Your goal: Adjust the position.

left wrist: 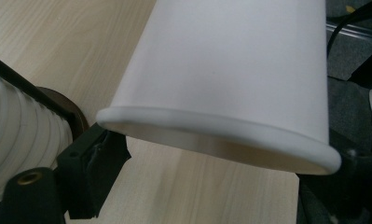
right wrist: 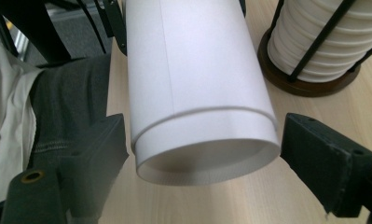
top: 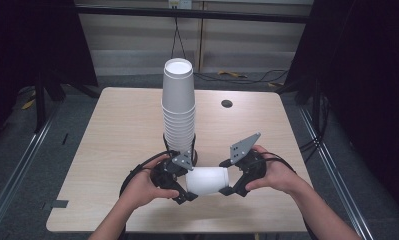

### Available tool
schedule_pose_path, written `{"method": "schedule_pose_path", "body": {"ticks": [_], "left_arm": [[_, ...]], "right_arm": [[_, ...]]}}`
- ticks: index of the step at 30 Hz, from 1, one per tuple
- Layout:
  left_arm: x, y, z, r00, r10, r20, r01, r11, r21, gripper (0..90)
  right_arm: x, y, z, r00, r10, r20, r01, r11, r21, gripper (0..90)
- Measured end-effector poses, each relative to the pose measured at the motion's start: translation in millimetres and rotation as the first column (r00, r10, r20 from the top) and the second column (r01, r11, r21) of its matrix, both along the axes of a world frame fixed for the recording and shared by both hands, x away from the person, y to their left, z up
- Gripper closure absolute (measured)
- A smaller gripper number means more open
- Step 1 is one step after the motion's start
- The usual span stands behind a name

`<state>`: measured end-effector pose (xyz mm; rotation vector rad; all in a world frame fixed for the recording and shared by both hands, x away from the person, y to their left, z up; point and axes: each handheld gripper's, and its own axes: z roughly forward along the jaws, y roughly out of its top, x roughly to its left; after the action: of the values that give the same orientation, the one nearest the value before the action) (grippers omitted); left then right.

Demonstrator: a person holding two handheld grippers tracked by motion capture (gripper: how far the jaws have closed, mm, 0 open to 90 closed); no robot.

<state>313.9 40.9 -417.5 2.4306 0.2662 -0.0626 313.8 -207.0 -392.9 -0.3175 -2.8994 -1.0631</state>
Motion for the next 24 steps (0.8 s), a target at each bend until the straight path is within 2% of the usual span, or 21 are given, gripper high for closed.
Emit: {"method": "schedule_pose_path", "body": {"ticks": [1, 2, 3, 6, 8, 11, 12, 17, 24], "left_arm": [[0.0, 0.0, 0.0, 1.0, 0.0, 0.0, 0.0, 1.0, 0.0, 14.2], [0.1, -0.5, 0.1, 1.0, 0.002, 0.0, -0.002, 1.0, 0.004, 14.2], [0.1, -0.5, 0.1, 1.0, 0.002, 0.0, -0.002, 1.0, 0.004, 14.2], [0.1, -1.5, 0.3, 0.9999, 0.012, 0.007, -0.012, 0.9997, 0.022, 14.2], [-0.8, -2.9, 0.3, 1.0, 0.009, 0.003, -0.009, 0.9997, 0.024, 14.2], [-1.2, -3.7, 0.9, 0.9999, 0.008, 0.014, -0.009, 0.9992, 0.038, 14.2], [-1.5, -4.4, 1.0, 0.9999, 0.003, 0.014, -0.004, 0.9991, 0.041, 14.2], [-1.2, -5.0, 0.8, 0.9998, -0.002, 0.019, 0.001, 0.9984, 0.056, 14.1], [-2.7, -6.5, 0.0, 0.9999, 0.004, 0.016, -0.005, 0.9986, 0.053, 14.1]], "right_arm": [[0.0, 0.0, 0.0, 1.0, 0.0, 0.0, 0.0, 1.0, 0.0, 14.0], [0.5, 1.7, 4.3, 0.9999, 0.003, 0.015, -0.003, 1.0, -0.03, 14.0], [0.5, 1.7, 4.3, 0.9999, 0.003, 0.015, -0.003, 1.0, -0.03, 14.0], [0.5, 7.1, 12.2, 0.9995, 0.016, 0.026, -0.013, 0.997, -0.079, 14.0], [-0.2, 11.1, 15.6, 0.9992, 0.027, 0.031, -0.023, 0.993, -0.118, 14.0], [0.5, 14.8, 18.0, 0.9992, 0.029, 0.027, -0.025, 0.99, -0.138, 14.0], [0.5, 17.9, 19.7, 0.9989, 0.034, 0.031, -0.029, 0.987, -0.157, 14.0], [1.2, 23.1, 20.6, 0.9987, 0.043, 0.029, -0.037, 0.986, -0.164, 14.1], [0.8, 31.8, 22.9, 0.9981, 0.057, 0.026, -0.051, 0.981, -0.188, 14.2]]}}
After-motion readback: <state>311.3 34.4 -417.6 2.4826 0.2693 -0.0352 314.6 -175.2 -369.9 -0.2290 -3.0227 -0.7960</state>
